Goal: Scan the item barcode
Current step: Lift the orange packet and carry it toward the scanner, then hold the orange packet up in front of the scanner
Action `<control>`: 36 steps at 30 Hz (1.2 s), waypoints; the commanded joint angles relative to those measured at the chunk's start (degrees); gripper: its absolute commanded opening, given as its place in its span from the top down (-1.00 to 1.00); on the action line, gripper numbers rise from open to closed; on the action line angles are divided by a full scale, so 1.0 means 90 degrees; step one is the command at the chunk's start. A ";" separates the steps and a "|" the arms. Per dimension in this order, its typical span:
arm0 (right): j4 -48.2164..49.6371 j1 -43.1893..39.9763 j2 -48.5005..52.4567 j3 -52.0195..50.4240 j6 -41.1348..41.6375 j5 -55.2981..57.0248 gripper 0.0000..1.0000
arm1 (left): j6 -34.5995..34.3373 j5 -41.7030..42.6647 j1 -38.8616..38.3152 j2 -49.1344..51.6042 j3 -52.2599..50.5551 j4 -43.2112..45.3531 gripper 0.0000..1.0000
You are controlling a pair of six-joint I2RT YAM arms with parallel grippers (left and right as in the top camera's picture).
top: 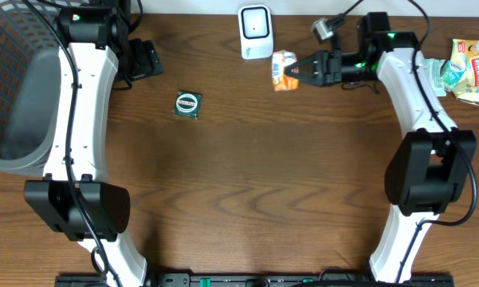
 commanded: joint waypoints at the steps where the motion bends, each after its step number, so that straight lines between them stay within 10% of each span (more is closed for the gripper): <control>1: -0.0066 0.0231 -0.0151 -0.0024 -0.0182 -0.0245 0.98 | 0.0053 -0.0075 0.0010 0.0066 -0.0036 -0.0019 -0.96; 36: 0.0175 0.0364 -0.0148 -0.0024 -0.0311 -0.0177 0.98 | 0.0053 -0.0075 0.0010 0.0066 -0.0036 -0.0019 -0.95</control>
